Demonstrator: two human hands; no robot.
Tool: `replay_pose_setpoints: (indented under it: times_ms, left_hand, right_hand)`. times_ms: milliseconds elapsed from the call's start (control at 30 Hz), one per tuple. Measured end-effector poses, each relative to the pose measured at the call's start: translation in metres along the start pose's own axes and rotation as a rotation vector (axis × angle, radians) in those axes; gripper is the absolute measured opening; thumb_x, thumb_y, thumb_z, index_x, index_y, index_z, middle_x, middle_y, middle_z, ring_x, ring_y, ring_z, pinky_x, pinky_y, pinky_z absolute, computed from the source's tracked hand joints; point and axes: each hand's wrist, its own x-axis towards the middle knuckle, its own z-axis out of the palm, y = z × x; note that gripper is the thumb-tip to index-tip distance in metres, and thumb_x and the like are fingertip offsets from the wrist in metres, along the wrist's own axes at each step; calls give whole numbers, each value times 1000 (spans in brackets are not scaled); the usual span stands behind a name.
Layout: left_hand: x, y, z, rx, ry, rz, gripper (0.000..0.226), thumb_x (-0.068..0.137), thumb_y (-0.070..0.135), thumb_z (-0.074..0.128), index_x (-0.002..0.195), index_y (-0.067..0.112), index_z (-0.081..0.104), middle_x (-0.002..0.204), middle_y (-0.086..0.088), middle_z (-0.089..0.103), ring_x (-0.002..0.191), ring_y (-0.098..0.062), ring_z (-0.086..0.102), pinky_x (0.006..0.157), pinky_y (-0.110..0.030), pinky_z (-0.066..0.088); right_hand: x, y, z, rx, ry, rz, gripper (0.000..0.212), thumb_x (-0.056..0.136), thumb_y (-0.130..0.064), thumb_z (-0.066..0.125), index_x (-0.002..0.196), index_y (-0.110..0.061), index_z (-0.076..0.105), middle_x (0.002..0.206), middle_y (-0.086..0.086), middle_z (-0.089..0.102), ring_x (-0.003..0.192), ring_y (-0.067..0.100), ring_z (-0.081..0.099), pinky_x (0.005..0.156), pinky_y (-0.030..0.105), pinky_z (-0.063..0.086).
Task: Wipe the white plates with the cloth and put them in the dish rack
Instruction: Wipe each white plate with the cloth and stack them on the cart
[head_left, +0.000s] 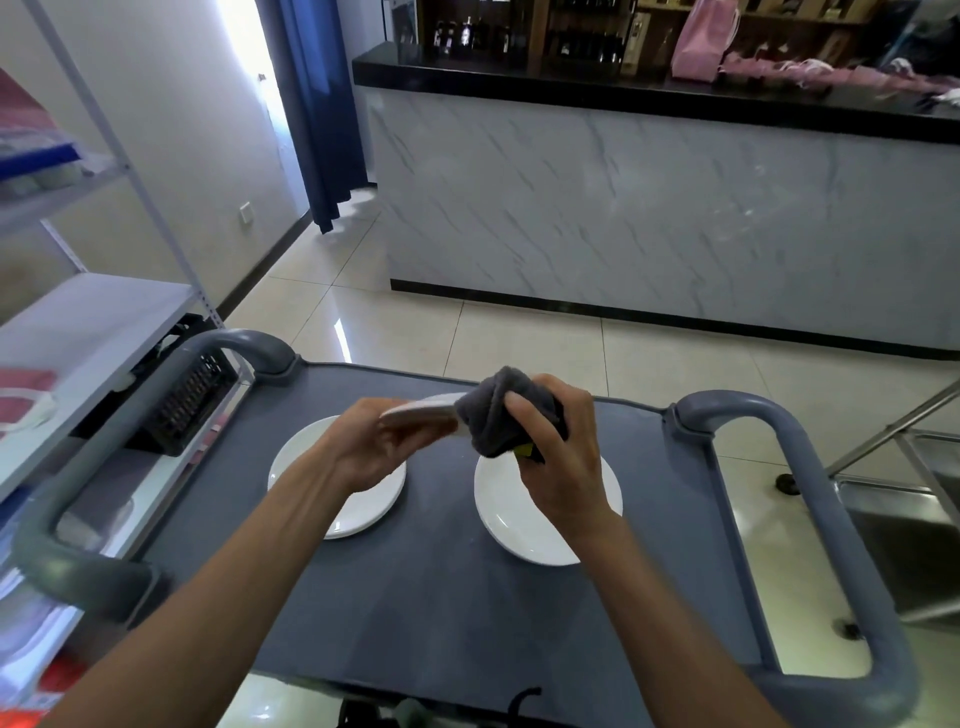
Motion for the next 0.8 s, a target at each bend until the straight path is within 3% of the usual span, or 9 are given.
replay_pose_setpoints:
  times_ms: [100,167,267,333,433,500,667,800]
  left_hand:
    - [1,3,5,-16,61,55,33,94,-3,45,122,-17,57,96,-17,66,69,-18,70,54,-19,56]
    - [4,4,6,-22,104,73,33,97,-2,44,126,-13,55,85,-13,68,60,-14,67,48,-18,53]
    - [7,5,4,-27,161,95,32,98,0,48,127,-9,57,108,-16,71,88,-23,71,70,-27,61]
    - [7,4,3,-37,207,107,33,97,-1,51,129,-6,58,125,-17,67,106,-27,67,84,-32,58]
    - [7,3,1,-35,222,133,36,96,-3,52,131,-7,56,131,-18,64,118,-30,63,99,-39,51]
    - [8,1,1,-11,216,174,38,96,-5,51,133,-6,55,129,-18,65,117,-31,63,105,-43,49]
    - [5,0,5,37,179,295,32,96,-6,50,124,6,59,100,-9,76,88,-22,74,72,-34,63]
    - [4,0,8,47,158,376,33,94,-7,52,122,8,61,107,-10,76,91,-24,74,72,-36,62]
  right_hand:
    - [-8,2,-4,35,-78,-13,32,103,-9,44,132,-19,53,136,9,42,119,35,55,89,51,50]
    - [-12,7,-6,68,-122,10,38,100,-3,48,135,-19,52,138,10,42,126,37,51,96,53,48]
    - [-16,10,-11,87,-237,55,60,88,9,67,138,-20,51,145,10,40,137,36,43,105,53,45]
    - [-16,12,-14,116,-348,73,72,82,10,75,142,-20,50,150,11,38,144,34,36,111,51,41]
    - [-15,11,-16,168,-509,157,75,82,8,74,147,-21,50,156,11,35,150,29,24,120,43,31]
    - [-15,7,-15,183,-583,218,75,85,5,68,150,-25,46,160,7,30,153,24,16,121,34,23]
    - [-19,0,-8,241,-640,344,79,88,12,55,152,-33,41,166,-2,16,155,18,2,120,28,13]
    - [-25,-14,-1,219,-424,432,65,89,3,50,148,-24,50,163,7,24,154,27,13,124,41,19]
